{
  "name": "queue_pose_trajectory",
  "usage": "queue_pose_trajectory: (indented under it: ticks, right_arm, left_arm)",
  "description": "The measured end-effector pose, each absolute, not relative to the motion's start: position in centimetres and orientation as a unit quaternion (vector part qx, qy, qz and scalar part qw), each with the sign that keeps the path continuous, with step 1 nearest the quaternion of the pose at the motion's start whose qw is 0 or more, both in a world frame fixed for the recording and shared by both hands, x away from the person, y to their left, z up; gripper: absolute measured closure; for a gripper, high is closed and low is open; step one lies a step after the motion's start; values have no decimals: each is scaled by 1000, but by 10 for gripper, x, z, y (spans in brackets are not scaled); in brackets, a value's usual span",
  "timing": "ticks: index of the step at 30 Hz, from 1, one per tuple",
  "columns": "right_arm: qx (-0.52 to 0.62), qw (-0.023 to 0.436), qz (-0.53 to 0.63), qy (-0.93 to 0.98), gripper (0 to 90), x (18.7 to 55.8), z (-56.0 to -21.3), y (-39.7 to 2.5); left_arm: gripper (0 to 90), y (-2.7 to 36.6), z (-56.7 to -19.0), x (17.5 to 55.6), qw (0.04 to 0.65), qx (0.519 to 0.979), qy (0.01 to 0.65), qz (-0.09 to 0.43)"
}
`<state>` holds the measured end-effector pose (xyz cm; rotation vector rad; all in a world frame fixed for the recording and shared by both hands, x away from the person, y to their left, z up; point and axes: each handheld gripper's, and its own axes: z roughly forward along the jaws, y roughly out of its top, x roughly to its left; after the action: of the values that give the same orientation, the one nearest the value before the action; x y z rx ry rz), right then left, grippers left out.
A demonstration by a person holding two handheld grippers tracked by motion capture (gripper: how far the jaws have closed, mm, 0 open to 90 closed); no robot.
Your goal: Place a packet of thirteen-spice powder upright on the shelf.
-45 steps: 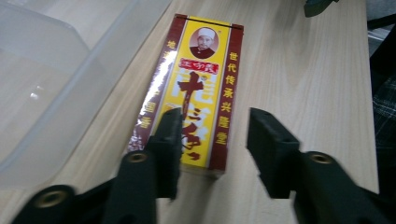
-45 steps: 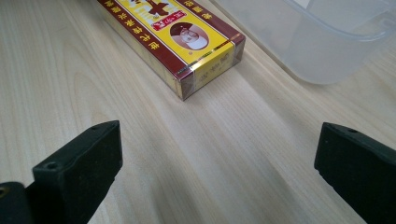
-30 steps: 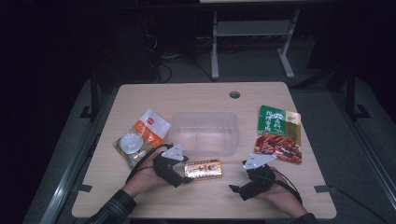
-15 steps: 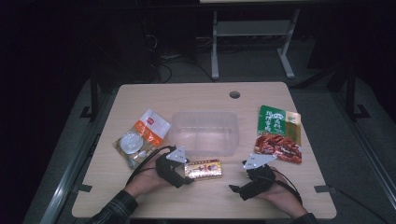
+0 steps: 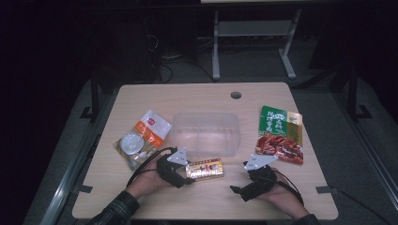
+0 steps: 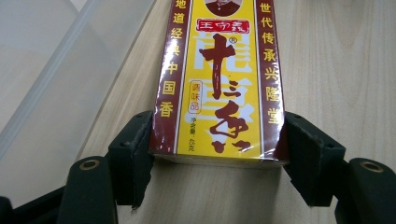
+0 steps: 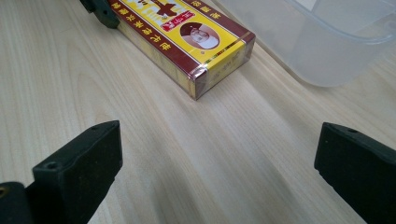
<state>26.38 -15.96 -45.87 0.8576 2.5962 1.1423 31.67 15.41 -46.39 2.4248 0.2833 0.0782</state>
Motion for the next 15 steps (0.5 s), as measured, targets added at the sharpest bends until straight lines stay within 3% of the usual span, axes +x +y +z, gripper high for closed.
queue_pose_trajectory:
  ticks: [15]
  right_arm:
    - [289, 89, 387, 871, 6, 263, -457, -161]
  left_arm:
    - [324, 160, -450, 312, 357, 927, 112, 0]
